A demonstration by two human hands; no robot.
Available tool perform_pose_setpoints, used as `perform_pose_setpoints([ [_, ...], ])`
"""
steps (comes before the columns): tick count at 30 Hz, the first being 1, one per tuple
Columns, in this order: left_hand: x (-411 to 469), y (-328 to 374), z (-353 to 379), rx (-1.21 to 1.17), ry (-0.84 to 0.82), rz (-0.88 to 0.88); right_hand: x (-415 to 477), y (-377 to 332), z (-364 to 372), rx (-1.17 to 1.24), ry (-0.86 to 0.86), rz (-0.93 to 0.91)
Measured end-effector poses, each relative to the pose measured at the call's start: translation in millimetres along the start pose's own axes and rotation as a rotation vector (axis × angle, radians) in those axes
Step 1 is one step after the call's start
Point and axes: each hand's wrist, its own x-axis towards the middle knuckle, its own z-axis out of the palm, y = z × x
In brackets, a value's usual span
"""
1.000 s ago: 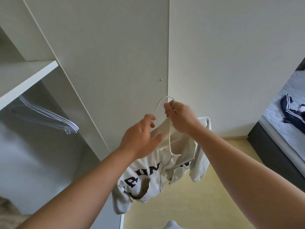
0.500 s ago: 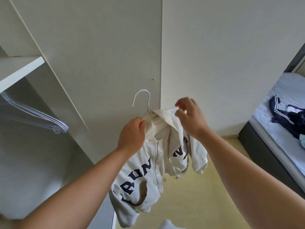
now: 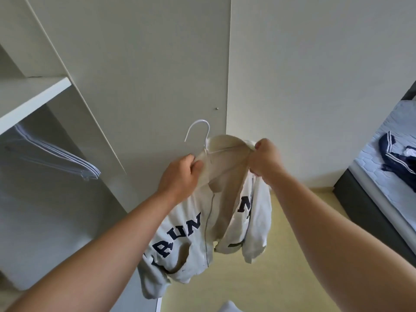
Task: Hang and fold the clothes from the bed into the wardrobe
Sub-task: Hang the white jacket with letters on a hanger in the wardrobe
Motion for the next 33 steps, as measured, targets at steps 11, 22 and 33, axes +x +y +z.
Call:
perform_pose_setpoints([
  [11, 8, -16, -23, -0.116, 0.065, 0.035, -18, -51, -31, -0.161, -0.378, -0.358],
  [22, 18, -14, -27, -0.165, 0.056, 0.075, 2, 3, -18, -0.612, -0.356, -0.478],
  [33, 22, -12, -12, 0.036, 0.003, -0.091, -13, 5, -6, -0.379, -0.280, -0.528],
])
